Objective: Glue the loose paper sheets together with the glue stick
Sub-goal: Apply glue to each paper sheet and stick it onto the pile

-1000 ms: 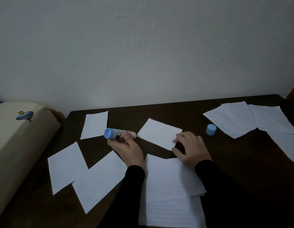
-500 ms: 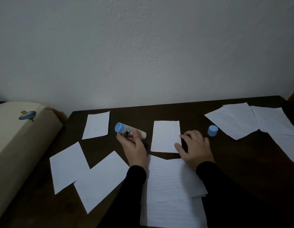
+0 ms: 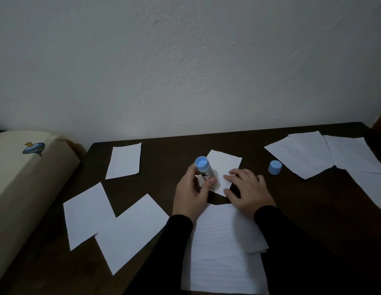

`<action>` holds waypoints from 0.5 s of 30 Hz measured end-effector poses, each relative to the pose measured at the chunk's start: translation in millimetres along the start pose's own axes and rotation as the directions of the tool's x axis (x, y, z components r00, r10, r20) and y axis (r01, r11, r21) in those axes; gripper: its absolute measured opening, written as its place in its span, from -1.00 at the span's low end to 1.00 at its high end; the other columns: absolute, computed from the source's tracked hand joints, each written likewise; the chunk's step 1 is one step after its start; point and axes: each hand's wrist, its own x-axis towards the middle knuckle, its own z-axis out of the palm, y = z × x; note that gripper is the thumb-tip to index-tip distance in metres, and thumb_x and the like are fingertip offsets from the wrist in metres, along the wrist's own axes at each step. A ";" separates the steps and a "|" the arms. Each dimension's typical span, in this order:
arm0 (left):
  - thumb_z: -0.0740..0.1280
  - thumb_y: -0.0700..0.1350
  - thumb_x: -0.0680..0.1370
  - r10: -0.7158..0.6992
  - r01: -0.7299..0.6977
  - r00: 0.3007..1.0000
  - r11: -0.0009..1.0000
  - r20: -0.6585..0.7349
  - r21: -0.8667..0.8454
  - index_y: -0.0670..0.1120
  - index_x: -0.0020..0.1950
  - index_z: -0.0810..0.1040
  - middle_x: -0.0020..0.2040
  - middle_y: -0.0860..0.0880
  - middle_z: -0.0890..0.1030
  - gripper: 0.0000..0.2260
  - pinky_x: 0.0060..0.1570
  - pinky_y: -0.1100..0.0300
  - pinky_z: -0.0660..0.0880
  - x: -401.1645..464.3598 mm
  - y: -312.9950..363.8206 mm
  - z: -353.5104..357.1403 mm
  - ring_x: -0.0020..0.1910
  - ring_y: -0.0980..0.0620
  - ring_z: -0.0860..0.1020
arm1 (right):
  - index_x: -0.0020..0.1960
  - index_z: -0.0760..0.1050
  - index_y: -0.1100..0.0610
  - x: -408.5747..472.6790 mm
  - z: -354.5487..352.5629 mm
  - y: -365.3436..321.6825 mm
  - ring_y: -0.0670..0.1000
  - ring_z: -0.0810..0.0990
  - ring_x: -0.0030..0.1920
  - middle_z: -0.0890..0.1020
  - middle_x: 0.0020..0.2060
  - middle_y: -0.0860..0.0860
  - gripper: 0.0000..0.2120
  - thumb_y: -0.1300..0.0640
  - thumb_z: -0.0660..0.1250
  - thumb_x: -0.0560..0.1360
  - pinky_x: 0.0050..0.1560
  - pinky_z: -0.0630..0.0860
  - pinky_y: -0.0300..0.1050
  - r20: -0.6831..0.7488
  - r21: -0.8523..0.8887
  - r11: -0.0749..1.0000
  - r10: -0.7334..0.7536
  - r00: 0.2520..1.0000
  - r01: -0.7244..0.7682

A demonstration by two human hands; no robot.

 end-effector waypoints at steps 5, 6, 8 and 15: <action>0.39 0.00 0.51 0.135 -0.142 0.989 0.982 0.064 0.127 0.16 0.26 0.43 -0.08 0.22 0.53 -0.66 -0.22 0.26 0.48 0.7 -5.8 1.0 -0.18 0.18 0.47 | 0.42 0.32 -0.13 0.9 0.9 1.2 -0.10 0.13 0.43 0.27 0.41 -0.15 -0.52 -0.18 0.18 0.52 0.41 0.05 0.10 0.016 -0.011 1.000 -0.004 1.000 0.004; 0.39 0.00 0.52 0.152 -0.162 0.986 0.977 0.074 0.142 0.13 0.26 0.45 -0.11 0.22 0.52 -0.67 -0.24 0.30 0.45 0.9 -6.7 1.4 -0.19 0.19 0.46 | 0.42 0.32 -0.13 0.9 0.5 0.8 -0.10 0.13 0.43 0.26 0.42 -0.15 -0.52 -0.18 0.19 0.52 0.42 0.04 0.10 0.020 -0.013 1.000 -0.004 1.000 0.004; 0.38 0.00 0.53 0.161 -0.171 0.984 0.972 0.074 0.159 0.10 0.28 0.46 -0.14 0.24 0.49 -0.68 -0.25 0.39 0.38 1.2 -6.7 1.6 -0.20 0.25 0.45 | 0.42 0.32 -0.13 1.2 0.1 0.1 -0.09 0.12 0.44 0.26 0.42 -0.15 -0.52 -0.18 0.19 0.52 0.42 0.03 0.10 0.024 -0.016 1.000 0.002 1.000 -0.002; 0.31 -0.03 0.58 0.118 -0.115 0.993 0.977 -0.005 0.181 0.06 0.41 0.37 0.07 0.18 0.48 -0.61 -0.07 0.48 0.38 6.8 -8.5 1.8 0.06 0.29 0.45 | 0.42 0.33 -0.12 0.5 -2.1 -0.9 -0.09 0.14 0.43 0.27 0.42 -0.15 -0.51 -0.18 0.19 0.52 0.40 0.06 0.07 0.023 -0.023 1.000 0.004 1.000 -0.004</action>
